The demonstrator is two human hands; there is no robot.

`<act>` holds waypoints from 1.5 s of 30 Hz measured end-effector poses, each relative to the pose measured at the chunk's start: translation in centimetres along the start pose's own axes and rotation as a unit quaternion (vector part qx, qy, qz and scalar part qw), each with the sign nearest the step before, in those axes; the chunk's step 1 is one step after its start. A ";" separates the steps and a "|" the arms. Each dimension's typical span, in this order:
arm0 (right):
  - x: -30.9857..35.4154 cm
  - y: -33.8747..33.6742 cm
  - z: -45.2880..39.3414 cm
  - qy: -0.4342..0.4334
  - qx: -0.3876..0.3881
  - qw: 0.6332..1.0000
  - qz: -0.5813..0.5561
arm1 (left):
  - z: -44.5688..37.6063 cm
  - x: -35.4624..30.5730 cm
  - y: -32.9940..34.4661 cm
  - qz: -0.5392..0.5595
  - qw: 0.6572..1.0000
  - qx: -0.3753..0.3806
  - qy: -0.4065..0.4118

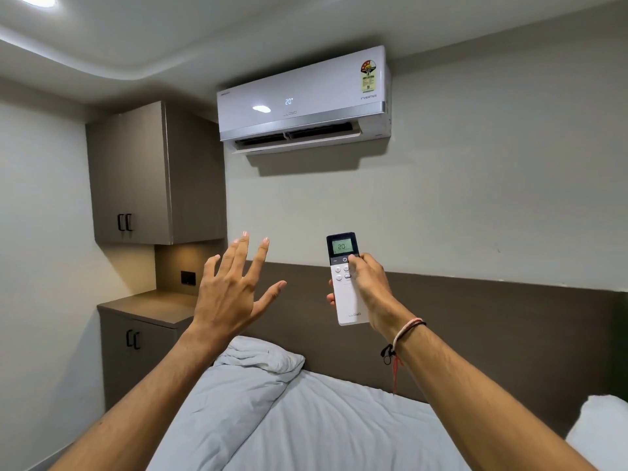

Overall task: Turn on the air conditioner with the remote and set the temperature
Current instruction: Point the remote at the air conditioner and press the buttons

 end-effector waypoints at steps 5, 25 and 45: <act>-0.3 0.5 -0.2 0.009 0.002 1.000 0.002 | 0.2 0.3 -0.1 0.003 1.000 0.000 -0.001; -0.4 1.3 0.3 0.020 0.016 1.000 -0.012 | 0.6 1.2 -0.1 -0.008 1.000 0.003 -0.008; -0.5 -1.2 0.3 -0.103 -0.104 0.972 0.185 | 0.7 0.1 0.9 -0.001 1.000 -0.002 0.005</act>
Point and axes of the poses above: each hand's wrist, its own z-axis away from the middle knuckle, its own y-axis out of the palm, x = y × z, the point moved 5 cm from there along -z, towards the middle knuckle, and after that the axes turned 6 degrees about z, right-handed, at the moved point
